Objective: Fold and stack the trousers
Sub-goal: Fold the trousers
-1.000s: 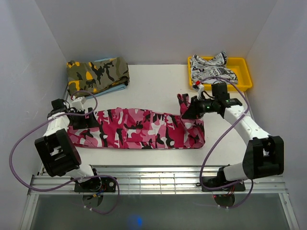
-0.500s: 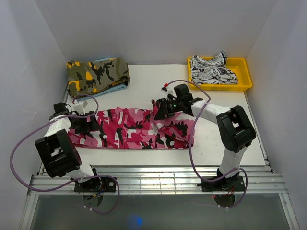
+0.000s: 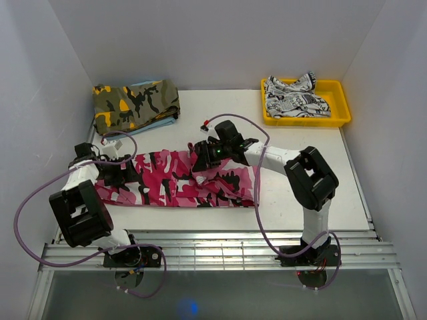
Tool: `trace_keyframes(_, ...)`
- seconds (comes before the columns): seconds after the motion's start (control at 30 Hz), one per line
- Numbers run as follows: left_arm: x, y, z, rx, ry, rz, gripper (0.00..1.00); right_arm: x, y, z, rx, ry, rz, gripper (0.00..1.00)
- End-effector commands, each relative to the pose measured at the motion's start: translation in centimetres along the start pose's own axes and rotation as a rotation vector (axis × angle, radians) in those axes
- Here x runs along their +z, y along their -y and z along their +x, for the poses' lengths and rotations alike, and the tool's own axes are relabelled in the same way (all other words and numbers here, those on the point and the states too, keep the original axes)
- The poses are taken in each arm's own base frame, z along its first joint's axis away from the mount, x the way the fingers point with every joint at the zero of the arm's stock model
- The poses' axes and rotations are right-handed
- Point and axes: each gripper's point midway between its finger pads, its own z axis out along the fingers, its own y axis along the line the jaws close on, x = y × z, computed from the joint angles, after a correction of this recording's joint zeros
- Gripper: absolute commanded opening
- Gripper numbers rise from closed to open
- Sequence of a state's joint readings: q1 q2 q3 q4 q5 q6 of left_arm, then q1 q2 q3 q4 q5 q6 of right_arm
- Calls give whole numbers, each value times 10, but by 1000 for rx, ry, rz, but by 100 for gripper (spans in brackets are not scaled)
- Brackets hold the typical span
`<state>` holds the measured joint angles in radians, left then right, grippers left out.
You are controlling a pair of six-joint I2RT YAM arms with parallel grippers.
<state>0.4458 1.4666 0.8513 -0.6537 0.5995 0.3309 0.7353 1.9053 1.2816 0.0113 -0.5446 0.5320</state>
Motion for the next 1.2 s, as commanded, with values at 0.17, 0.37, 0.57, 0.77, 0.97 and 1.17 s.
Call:
trace_keyframes(0.17,-4,5,-8,15,33,21,98,40,-9,-9,11,4,-32,13)
trace_keyframes(0.37,-9,20,-17,40,75,87,98,37,-39,4,-45,-33,-117,67)
trace_keyframes(0.57,-45,67,-58,134,222,244,98,-17,-50,10,-190,-52,-93,92)
trace_keyframes(0.77,-35,119,-61,146,166,335,98,-121,22,11,-163,-12,94,91)
trace_keyframes(0.97,10,148,-53,153,64,323,82,-192,111,53,-45,-15,344,95)
trace_keyframes(1.17,48,161,-38,104,-51,301,76,-196,132,109,142,-127,315,98)
